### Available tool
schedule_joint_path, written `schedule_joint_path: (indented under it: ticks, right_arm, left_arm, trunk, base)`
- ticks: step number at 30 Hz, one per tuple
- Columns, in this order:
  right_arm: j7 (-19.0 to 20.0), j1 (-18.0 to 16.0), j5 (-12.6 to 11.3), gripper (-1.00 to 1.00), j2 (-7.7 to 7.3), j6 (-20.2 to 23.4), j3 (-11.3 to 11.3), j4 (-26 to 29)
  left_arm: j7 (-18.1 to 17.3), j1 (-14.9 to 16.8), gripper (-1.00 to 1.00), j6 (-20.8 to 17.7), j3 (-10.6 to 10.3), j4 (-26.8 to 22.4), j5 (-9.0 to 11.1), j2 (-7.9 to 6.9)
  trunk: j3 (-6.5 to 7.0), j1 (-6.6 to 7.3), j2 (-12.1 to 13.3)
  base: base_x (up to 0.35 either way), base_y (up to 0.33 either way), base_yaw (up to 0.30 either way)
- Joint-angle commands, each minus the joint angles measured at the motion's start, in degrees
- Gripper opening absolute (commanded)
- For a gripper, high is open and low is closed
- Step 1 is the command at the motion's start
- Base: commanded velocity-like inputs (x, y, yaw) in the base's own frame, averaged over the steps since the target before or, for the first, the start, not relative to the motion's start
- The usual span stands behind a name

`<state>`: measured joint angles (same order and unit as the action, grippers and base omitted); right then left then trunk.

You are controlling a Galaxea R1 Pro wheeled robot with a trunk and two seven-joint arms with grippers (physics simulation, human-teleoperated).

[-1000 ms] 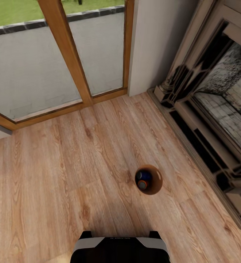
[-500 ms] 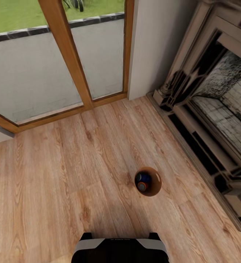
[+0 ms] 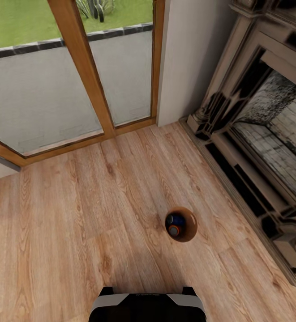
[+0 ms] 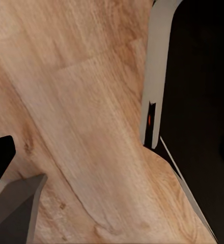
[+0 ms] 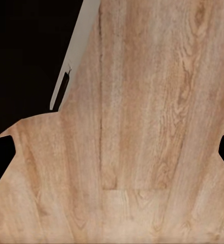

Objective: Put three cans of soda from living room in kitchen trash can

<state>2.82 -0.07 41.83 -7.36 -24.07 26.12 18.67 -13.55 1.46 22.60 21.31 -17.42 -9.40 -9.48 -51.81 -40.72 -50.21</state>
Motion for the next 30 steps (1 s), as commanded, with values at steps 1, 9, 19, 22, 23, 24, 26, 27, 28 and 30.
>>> schedule_joint_path:
  ticks: [1, 9, 19, 22, 23, 24, 26, 27, 28, 30]
  right_arm:
    - [-0.02, 0.00, 0.00, 1.00, 0.03, 0.00, 0.00, -0.13]
    - [-0.12, -0.09, -0.06, 1.00, 0.15, -0.01, -0.01, -1.01]
    - [-0.47, -0.14, -0.78, 1.00, 1.24, 0.38, 0.07, -5.08]
    - [-0.52, -0.24, -0.90, 1.00, 1.87, 0.65, 0.23, -7.49]
    - [-0.52, -0.25, -0.92, 1.00, 1.98, 0.70, 0.32, -8.02]
    - [-0.53, -0.26, -0.93, 1.00, 2.02, 0.70, 0.36, -8.28]
    - [-0.53, -0.27, -0.94, 1.00, 2.07, 0.68, 0.41, -8.97]
    - [-0.53, -0.27, -0.94, 1.00, 2.09, 0.63, 0.43, -9.28]
    - [-0.53, -0.27, -0.94, 1.00, 2.11, 0.57, 0.46, -9.52]
    - [-0.53, -0.28, -0.98, 1.00, 2.11, 0.49, 0.54, -9.90]
  left_arm:
    - [0.06, 0.03, 1.00, 0.00, -0.10, 0.01, -0.12, 0.02]
    - [2.65, 0.10, 1.00, -0.08, -0.84, 0.09, -5.19, 1.41]
    - [5.55, 0.12, 1.00, 0.01, -1.00, 3.94, -8.03, 3.67]
    - [5.70, 0.12, 1.00, 0.03, -1.05, 6.21, -8.55, 3.80]
    - [5.74, 0.12, 1.00, 0.05, -1.06, 7.21, -8.88, 3.82]
    - [5.76, 0.12, 1.00, 0.07, -1.05, 7.59, -9.05, 3.83]
    - [5.78, 0.12, 1.00, 0.11, -1.07, 8.12, -9.31, 3.84]
    - [5.79, 0.12, 1.00, 0.13, -1.07, 8.33, -9.40, 3.84]
    - [5.79, 0.12, 1.00, 0.16, -1.08, 8.51, -9.47, 3.85]
    - [5.80, 0.12, 1.00, 0.21, -1.08, 8.78, -9.58, 3.85]
  trunk:
    - [0.28, 0.22, 0.42]
    - [2.41, 1.98, 3.62]
    - [5.07, 4.18, 7.64]
    - [5.87, 4.84, 8.84]
    - [6.14, 5.06, 9.24]
    - [6.41, 5.28, 9.64]
    - [6.94, 5.71, 10.44]
    - [7.21, 5.93, 10.84]
    - [7.48, 6.15, 11.24]
    - [8.01, 6.59, 12.05]
  base:
    - [0.000, 0.000, 0.000]
    - [0.000, 0.000, 0.000]
    - [0.000, 0.000, 0.000]
    - [0.000, 0.000, 0.000]
    - [0.000, 0.000, 0.000]
    - [0.000, 0.000, 0.000]
    - [0.000, 0.000, 0.000]
    - [0.000, 0.000, 0.000]
    - [0.000, 0.000, 0.000]
    - [0.000, 0.000, 0.000]
